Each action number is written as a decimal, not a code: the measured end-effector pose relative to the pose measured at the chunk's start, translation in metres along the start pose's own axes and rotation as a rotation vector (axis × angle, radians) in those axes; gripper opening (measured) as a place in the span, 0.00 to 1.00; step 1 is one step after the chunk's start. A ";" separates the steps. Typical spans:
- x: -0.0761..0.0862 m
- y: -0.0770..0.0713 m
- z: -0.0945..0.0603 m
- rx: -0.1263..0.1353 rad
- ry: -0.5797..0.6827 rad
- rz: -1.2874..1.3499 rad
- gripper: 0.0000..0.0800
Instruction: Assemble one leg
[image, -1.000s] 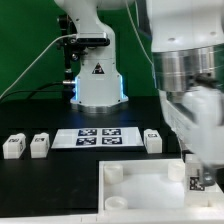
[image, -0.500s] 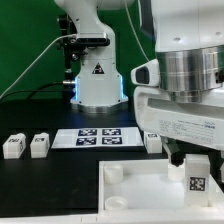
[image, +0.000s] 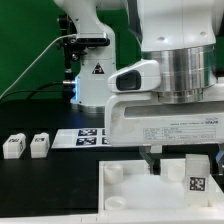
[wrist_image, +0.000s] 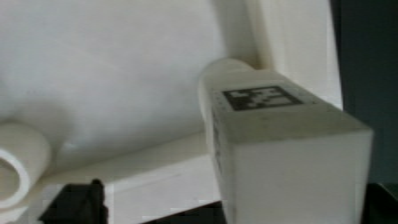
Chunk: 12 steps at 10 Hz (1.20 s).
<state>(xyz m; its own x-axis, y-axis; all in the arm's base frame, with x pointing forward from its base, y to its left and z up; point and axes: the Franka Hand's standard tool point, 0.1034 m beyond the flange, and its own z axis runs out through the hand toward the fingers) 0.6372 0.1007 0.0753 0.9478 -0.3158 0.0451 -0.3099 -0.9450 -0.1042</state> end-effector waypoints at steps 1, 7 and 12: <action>0.000 0.001 0.000 0.000 0.000 -0.002 0.66; -0.001 0.000 0.000 -0.001 -0.006 0.482 0.36; -0.008 -0.009 0.001 -0.055 -0.046 1.226 0.36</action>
Offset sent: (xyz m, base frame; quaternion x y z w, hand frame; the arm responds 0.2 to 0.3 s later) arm 0.0000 0.0000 0.0000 0.0000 0.0000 0.2667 0.9638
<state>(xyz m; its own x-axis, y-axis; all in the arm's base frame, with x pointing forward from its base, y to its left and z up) 0.6329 0.1120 0.0752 0.0281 -0.9957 -0.0884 -0.9996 -0.0273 -0.0112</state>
